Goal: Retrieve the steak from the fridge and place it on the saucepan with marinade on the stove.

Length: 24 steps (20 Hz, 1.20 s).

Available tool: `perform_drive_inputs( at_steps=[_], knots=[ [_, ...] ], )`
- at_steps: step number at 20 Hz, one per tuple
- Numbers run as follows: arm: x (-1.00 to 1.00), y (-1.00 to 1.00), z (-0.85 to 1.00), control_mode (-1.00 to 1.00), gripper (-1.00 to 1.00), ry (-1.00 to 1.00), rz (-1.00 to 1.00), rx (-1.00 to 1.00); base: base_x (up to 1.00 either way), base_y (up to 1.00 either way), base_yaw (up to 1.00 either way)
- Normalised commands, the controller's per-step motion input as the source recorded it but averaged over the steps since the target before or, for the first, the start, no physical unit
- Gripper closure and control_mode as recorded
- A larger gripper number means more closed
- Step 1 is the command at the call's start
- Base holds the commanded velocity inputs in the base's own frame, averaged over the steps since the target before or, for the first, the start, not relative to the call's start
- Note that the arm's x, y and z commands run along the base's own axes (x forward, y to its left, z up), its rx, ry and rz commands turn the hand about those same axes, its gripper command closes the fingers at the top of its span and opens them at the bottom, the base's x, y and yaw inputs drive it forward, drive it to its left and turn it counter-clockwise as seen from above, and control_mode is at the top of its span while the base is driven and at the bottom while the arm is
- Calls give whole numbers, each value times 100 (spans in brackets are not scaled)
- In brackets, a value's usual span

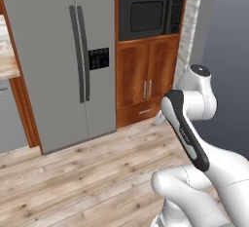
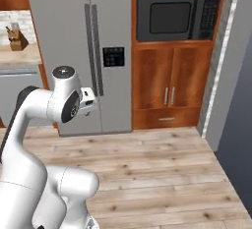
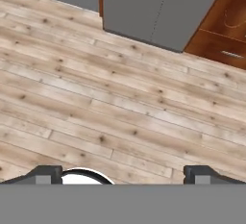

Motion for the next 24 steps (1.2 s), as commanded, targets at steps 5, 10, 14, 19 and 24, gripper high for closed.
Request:
perform_drive_inputs(
  at_steps=[5, 10, 14, 19, 24],
  knots=[
    [0, 0, 0, 100, -100, 0, 0, 0, 100, 51, 22],
    [0, 0, 0, 100, -100, 0, 0, 0, 100, 38, 19],
    [0, 0, 0, 100, -100, 0, 0, 0, 96, 23, 8],
    [0, 0, 0, 100, -100, 0, 0, 0, 67, 10, 1],
    [0, 0, 0, 100, -100, 0, 0, 0, 4, 0, 1]
  ],
)
